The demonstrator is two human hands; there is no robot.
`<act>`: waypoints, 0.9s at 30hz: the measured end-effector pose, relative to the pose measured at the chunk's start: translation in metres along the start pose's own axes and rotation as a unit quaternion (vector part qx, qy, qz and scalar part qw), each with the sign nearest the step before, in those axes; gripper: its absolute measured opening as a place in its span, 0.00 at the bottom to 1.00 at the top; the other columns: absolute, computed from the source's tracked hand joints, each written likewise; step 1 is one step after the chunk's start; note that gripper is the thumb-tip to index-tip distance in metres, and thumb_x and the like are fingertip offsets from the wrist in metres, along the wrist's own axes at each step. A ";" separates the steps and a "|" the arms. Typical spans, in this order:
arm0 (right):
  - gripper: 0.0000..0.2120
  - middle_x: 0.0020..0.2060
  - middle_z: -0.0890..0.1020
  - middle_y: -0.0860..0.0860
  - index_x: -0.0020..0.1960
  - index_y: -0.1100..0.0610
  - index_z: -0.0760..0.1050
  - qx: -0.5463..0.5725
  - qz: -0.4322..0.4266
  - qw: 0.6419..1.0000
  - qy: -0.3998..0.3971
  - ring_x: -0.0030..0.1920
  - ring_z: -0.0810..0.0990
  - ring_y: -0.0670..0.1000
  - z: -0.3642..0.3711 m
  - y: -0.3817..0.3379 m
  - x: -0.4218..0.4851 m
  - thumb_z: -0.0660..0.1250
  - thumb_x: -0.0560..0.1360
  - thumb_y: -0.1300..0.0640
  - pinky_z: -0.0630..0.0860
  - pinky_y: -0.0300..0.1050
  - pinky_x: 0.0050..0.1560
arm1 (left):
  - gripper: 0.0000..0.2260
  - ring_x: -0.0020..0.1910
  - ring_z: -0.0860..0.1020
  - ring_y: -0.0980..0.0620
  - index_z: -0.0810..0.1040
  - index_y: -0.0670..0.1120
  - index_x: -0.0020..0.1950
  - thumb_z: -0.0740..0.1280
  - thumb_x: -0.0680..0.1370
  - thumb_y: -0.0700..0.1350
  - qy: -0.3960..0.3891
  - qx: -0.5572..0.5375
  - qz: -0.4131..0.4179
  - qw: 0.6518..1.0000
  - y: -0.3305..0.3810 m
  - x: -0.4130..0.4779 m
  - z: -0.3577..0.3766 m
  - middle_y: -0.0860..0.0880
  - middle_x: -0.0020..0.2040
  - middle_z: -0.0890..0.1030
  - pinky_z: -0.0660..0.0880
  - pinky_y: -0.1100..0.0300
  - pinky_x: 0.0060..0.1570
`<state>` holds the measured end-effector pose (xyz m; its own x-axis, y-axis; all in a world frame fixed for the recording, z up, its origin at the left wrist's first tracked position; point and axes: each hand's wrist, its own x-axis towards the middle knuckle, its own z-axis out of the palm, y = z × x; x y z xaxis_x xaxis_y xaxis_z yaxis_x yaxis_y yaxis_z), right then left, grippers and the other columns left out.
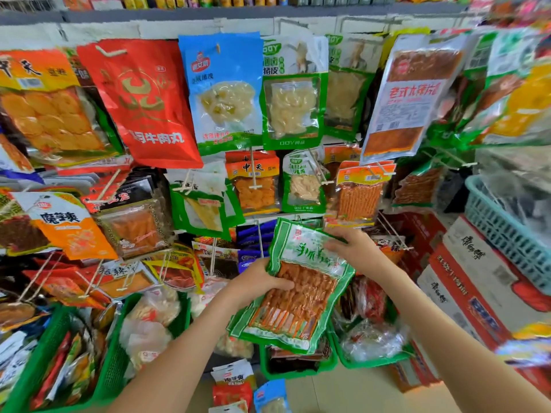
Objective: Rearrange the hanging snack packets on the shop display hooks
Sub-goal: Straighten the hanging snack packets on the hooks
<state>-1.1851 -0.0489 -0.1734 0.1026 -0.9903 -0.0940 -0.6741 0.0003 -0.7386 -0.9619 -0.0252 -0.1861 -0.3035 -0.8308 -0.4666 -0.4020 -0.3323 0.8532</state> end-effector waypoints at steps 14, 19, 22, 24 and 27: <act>0.16 0.64 0.74 0.47 0.62 0.51 0.76 0.001 -0.061 0.998 0.015 0.69 0.64 0.50 -0.095 0.074 0.003 0.65 0.76 0.49 0.52 0.58 0.71 | 0.39 0.63 0.71 0.50 0.66 0.49 0.69 0.80 0.62 0.50 0.008 0.014 -0.045 0.999 0.051 0.074 0.099 0.49 0.68 0.72 0.66 0.52 0.66; 0.09 0.49 0.79 0.65 0.51 0.59 0.80 0.022 -0.080 0.996 0.043 0.55 0.75 0.59 -0.134 0.099 0.005 0.65 0.77 0.55 0.66 0.55 0.64 | 0.46 0.72 0.61 0.45 0.54 0.44 0.76 0.78 0.66 0.51 0.023 -0.042 -0.032 0.998 0.082 0.094 0.144 0.46 0.75 0.59 0.60 0.51 0.70; 0.11 0.31 0.72 0.54 0.36 0.47 0.74 0.017 -0.097 0.991 0.087 0.39 0.71 0.49 -0.145 0.115 0.011 0.66 0.75 0.58 0.59 0.47 0.53 | 0.25 0.60 0.74 0.58 0.71 0.54 0.62 0.75 0.68 0.55 0.028 -0.064 0.041 0.997 0.098 0.101 0.151 0.56 0.61 0.75 0.71 0.65 0.56; 0.14 0.27 0.68 0.46 0.34 0.43 0.70 -0.016 -0.105 0.989 0.102 0.37 0.67 0.44 -0.146 0.120 0.015 0.67 0.75 0.58 0.53 0.44 0.50 | 0.17 0.52 0.75 0.66 0.72 0.53 0.61 0.71 0.74 0.49 0.081 -0.060 0.098 0.990 0.109 0.102 0.149 0.58 0.57 0.77 0.72 0.73 0.46; 0.08 0.29 0.67 0.44 0.39 0.45 0.74 -0.063 -0.120 0.985 0.106 0.40 0.67 0.46 -0.145 0.123 0.021 0.67 0.75 0.56 0.52 0.42 0.52 | 0.23 0.63 0.71 0.57 0.68 0.51 0.68 0.69 0.74 0.52 0.240 0.168 0.192 0.937 0.122 0.103 0.144 0.54 0.65 0.72 0.67 0.63 0.60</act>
<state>-1.3719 -0.0900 -0.1699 0.1232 -0.9665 0.2250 -0.7359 -0.2411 -0.6327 -1.1671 -0.0875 -0.1636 -0.0912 -0.9920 0.0869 -0.6158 0.1248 0.7779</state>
